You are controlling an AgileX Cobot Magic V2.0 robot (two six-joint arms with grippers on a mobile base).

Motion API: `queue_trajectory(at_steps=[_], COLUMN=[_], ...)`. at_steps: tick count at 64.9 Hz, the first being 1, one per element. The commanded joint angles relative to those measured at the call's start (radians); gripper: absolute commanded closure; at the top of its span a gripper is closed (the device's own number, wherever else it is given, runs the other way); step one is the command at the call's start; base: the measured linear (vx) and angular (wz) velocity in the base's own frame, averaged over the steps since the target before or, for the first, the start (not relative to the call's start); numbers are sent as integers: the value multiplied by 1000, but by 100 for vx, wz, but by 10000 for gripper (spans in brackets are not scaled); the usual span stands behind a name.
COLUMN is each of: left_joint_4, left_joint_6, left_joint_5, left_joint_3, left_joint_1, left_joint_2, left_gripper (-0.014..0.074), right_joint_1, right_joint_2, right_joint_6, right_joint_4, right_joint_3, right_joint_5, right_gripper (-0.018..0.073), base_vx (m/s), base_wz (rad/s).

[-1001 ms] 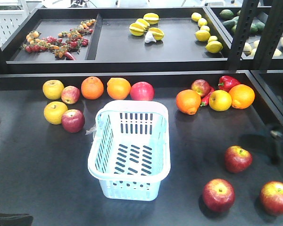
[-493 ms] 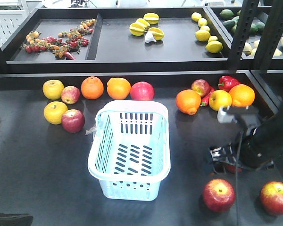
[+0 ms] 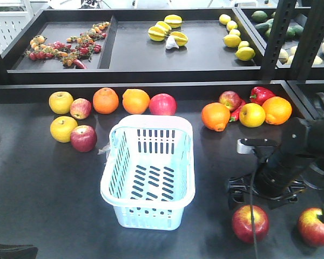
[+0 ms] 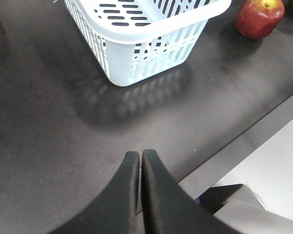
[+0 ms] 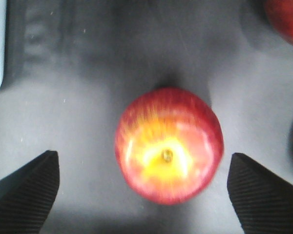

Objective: Pick three apples into basket with both arms
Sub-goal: 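Reach the right gripper down to the red apple nearest the robot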

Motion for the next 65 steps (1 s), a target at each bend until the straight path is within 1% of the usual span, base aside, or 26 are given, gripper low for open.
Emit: queue_trajectory(at_steps=[1, 13, 40, 44, 50, 65], left_joint_4=[-34, -34, -34, -34, -34, -34], left_joint_6=[-7, -7, -7, -7, -7, -8], left_joint_5=[-48, -48, -48, -48, -48, -48], left_joint_3=[-24, -24, -24, -24, -24, -24], left_joint_1=[-1, -1, -1, -1, -1, -1], left_joint_2=[-5, -5, -5, -5, -5, -5], left_gripper=[604, 604, 604, 604, 604, 604], right_joint_1=[-1, -1, -1, -1, -1, -1], right_joint_2=[-11, 37, 123, 125, 125, 100], right_joint_6=[22, 54, 61, 61, 61, 59], right_joint_4=[-9, -38, -54, -54, -54, -54], right_joint_3=[-37, -37, -37, -37, -37, -37], right_joint_5=[17, 18, 7, 6, 9, 43], right_gripper=[-92, -88, -59, -35, 29, 265], base_vx=[0, 0, 0, 0, 0, 0], base_wz=[0, 0, 0, 0, 0, 0])
